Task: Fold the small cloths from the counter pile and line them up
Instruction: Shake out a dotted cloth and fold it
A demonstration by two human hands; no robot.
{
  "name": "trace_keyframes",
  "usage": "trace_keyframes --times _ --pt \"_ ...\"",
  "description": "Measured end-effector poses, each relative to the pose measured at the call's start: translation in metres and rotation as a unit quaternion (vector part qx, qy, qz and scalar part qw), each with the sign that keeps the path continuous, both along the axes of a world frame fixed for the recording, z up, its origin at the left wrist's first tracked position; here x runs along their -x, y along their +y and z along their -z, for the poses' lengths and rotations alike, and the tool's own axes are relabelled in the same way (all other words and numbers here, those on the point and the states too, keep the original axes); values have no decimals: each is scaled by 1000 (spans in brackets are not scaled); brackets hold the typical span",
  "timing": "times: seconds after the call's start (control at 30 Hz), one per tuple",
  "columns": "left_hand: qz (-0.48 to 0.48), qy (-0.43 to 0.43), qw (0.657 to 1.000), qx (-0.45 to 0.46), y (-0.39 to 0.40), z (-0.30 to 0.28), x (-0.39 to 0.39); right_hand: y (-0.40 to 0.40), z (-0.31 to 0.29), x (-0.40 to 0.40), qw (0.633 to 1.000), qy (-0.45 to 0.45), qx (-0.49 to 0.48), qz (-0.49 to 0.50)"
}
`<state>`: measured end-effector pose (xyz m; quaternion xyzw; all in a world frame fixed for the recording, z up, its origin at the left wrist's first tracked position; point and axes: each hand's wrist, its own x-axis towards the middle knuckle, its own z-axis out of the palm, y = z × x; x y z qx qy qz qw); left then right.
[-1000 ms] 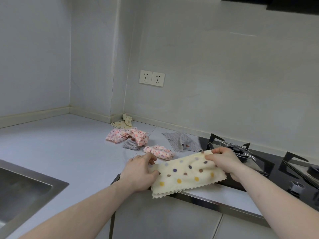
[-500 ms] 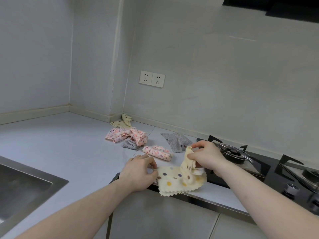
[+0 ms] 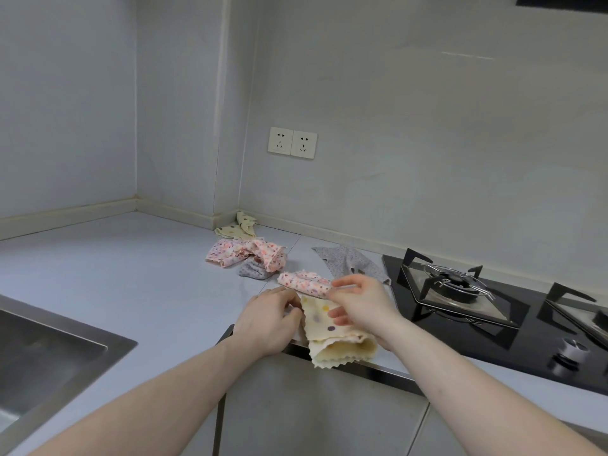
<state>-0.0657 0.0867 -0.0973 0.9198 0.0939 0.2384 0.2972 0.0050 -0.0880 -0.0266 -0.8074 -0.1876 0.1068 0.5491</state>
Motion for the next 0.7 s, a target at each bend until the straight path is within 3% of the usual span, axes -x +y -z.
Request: trace_keyframes --times 0.07,0.13,0.23,0.33,0.4,0.57,0.7 --pt "-7 -7 1000 21 0 -1 0 -10 2 -7 996 -82 -1 47" --pt "-16 -22 999 45 0 0 0 -21 10 -12 976 -197 64 73" --pt "-25 -36 998 38 0 3 -3 -33 37 -12 935 -321 151 25" --pt "-14 -5 999 -44 -3 6 -5 -37 65 -3 903 -371 211 -37" --pt "-16 10 996 -82 -4 7 -6 -36 71 -4 905 -369 208 -38" --pt "-32 71 993 -92 -3 4 -8 -35 55 -23 964 -249 88 40" --pt "-30 91 990 -107 -4 1 -8 -39 55 -33 964 -230 120 50"
